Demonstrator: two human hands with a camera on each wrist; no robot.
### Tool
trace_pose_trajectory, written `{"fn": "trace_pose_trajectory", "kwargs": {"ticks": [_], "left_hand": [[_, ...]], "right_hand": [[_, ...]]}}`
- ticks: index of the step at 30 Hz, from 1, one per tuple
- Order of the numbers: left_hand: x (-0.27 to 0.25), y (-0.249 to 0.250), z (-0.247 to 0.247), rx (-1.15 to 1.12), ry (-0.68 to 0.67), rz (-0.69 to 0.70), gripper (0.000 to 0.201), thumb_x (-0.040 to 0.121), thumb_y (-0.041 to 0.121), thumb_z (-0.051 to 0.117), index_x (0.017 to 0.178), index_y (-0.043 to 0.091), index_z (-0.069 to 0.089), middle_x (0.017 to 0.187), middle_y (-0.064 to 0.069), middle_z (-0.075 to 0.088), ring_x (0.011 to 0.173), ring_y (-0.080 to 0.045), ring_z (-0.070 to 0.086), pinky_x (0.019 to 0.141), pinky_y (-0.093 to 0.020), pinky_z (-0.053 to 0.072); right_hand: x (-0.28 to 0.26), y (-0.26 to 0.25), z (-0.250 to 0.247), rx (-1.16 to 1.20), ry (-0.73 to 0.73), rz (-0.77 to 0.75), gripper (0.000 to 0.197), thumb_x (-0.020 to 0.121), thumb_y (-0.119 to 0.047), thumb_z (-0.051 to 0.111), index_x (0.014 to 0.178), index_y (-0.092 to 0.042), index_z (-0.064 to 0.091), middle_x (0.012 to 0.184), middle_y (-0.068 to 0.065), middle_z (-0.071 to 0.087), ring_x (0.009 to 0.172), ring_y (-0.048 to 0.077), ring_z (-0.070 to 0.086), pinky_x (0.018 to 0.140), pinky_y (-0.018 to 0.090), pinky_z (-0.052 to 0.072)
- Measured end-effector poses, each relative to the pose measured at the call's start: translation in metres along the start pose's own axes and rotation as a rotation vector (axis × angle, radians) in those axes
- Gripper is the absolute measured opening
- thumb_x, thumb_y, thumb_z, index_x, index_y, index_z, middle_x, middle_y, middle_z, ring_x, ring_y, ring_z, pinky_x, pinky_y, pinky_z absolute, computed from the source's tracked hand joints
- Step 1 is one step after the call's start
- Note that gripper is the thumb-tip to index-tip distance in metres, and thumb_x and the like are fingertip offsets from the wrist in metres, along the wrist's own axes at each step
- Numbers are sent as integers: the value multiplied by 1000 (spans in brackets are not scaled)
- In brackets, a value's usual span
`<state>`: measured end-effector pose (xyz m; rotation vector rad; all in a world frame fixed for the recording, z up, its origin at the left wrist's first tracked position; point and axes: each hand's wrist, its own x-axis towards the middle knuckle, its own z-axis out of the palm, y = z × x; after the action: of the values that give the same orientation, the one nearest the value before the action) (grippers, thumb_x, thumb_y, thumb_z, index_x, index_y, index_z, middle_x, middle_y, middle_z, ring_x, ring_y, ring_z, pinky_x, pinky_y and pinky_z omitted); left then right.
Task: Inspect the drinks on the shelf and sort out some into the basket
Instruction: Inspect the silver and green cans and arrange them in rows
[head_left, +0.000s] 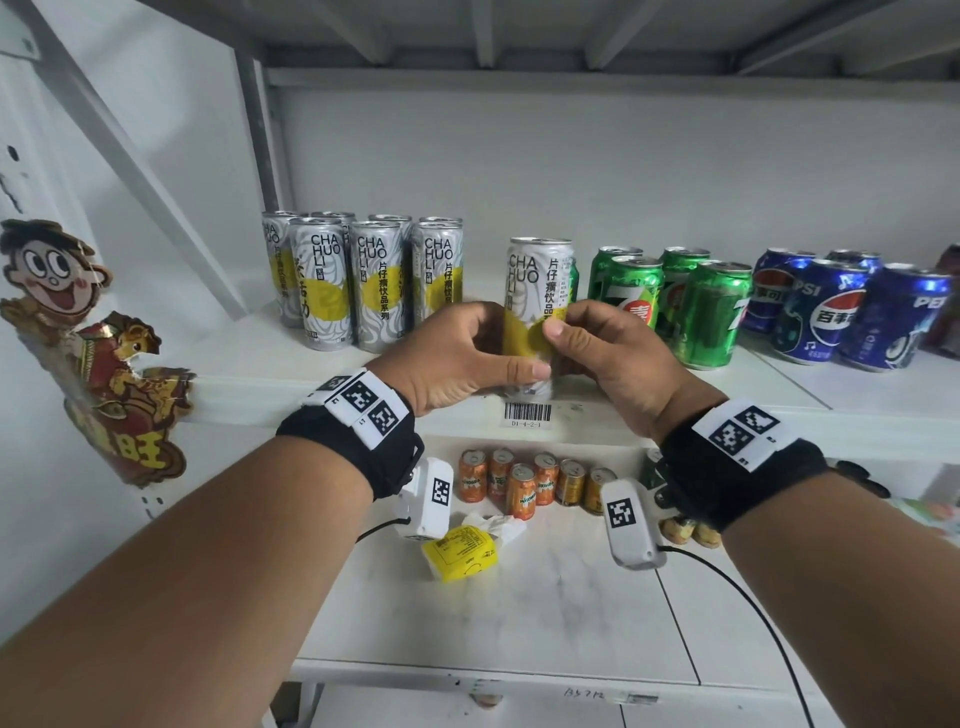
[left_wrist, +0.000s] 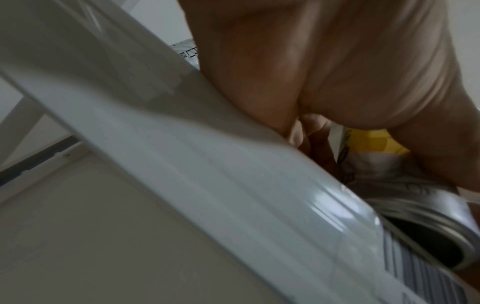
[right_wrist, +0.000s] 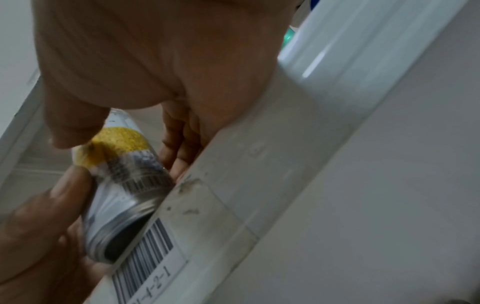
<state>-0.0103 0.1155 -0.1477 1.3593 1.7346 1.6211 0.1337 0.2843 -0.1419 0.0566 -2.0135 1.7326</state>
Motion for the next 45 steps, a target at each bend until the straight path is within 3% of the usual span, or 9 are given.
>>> {"fn": "trace_pose_trajectory", "kwargs": {"ticks": [4,10,15,19,27,33,38,42,45], "left_hand": [[0,2,5,71,-26,28,58,69,48,102,120,33,77,122,1,81,116,-21,77,99,-47,63],[4,1,4,73,-23,-8,72,66,50,101,126,23,72,121,-3,81,115,-23,78,101,-48,62],[4,-2,4,84,8,16,67,68,47,100,124,22,73,116,-5,82,110,-26,79,98,-52,64],[3,-4,6,125,36,47,80,60,55,104,126,24,73,118,-1,82,113,-23,78,100,-52,62],[6,-3,2,95,6,-6,69,67,50,101,125,23,74,120,-3,81,116,-26,77,106,-55,58],[5,-5,1,88,30,25,58,67,42,103,117,26,78,116,-5,82,111,-25,79,94,-46,65],[5,-3,3,98,-1,16,60,69,45,102,120,27,77,120,-6,81,114,-27,78,96,-49,64],[5,-2,1,112,0,-6,57,72,42,100,121,26,75,116,-2,82,111,-25,79,99,-52,63],[2,-2,1,163,-3,21,52,73,43,97,118,32,76,116,1,82,110,-21,79,99,-50,63]], "right_hand": [[0,-2,2,-9,7,18,41,78,-31,83,105,-4,68,103,16,72,89,27,72,75,43,65],[-1,-6,4,100,53,47,38,94,-21,70,120,5,59,104,22,69,91,34,68,88,51,59],[0,-5,7,47,53,46,50,90,-30,75,122,6,61,110,21,73,92,32,71,86,48,61],[2,-3,8,9,52,34,45,78,-32,84,113,-10,69,112,15,78,99,32,77,86,44,64],[0,-2,2,94,54,37,38,87,-26,74,118,-5,70,111,13,77,98,27,75,81,39,63],[-2,-5,7,46,51,33,34,81,-29,79,109,-9,72,103,11,79,92,24,75,77,37,64],[-3,-7,5,32,45,35,24,89,-22,76,109,-9,71,112,16,77,100,29,74,87,44,64],[-3,-7,6,63,75,41,46,82,-27,78,116,1,64,119,29,70,101,38,67,101,61,53],[-3,-6,6,22,62,31,45,80,-29,82,113,-4,65,113,22,75,97,35,73,89,54,61]]}}
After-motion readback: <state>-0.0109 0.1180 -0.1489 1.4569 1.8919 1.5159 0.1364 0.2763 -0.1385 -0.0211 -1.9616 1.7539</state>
